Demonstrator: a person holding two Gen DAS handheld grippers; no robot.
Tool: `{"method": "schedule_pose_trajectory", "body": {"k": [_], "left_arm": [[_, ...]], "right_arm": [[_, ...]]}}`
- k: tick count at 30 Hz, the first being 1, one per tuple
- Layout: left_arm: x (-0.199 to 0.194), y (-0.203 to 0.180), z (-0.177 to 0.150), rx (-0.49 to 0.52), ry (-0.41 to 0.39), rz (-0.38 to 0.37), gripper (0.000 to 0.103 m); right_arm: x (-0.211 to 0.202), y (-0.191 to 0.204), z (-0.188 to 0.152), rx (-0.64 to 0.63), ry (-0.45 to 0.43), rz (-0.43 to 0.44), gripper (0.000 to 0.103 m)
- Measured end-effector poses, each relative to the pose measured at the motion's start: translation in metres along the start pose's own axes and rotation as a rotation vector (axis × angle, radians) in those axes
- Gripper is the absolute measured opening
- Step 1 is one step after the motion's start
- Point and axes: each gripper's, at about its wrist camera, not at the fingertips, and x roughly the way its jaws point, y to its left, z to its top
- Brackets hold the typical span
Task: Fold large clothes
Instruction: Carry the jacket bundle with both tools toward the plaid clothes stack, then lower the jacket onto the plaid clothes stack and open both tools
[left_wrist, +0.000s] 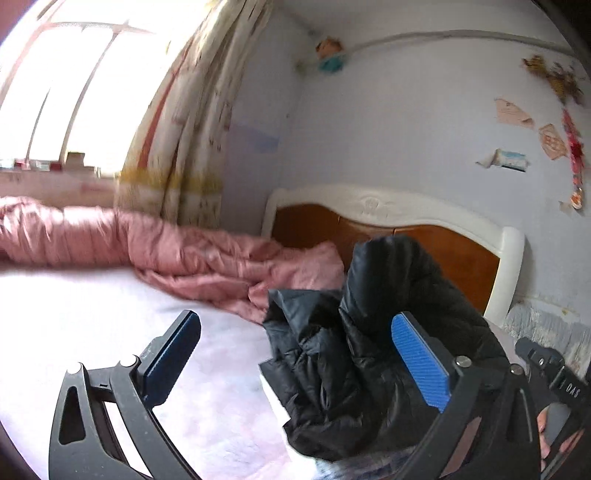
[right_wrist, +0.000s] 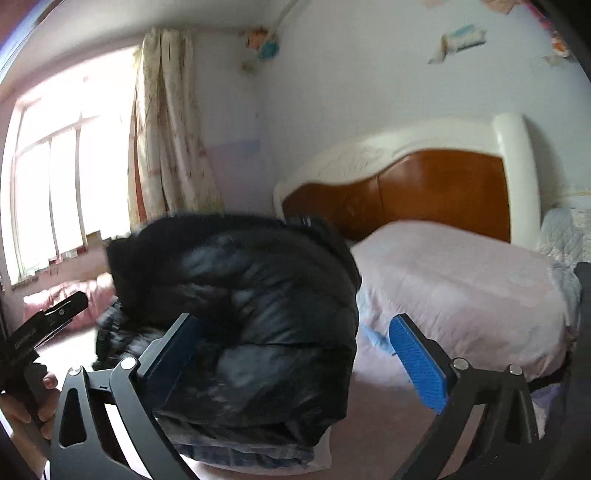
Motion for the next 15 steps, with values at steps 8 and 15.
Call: {"method": "schedule_pose_trajectory", "body": {"k": [8,15], "left_arm": [[-0.062,0.015,-0.051,0.107,-0.062,0.15,0.103],[-0.088,0.039,-0.123,0.128,0.016,0.244,0.103]], "right_arm": [[-0.046,0.037,-0.043,-0.094,-0.044,-0.027,0.103],[-0.032,0.069,-0.113,-0.122,0.013,0.075,0.103]]}}
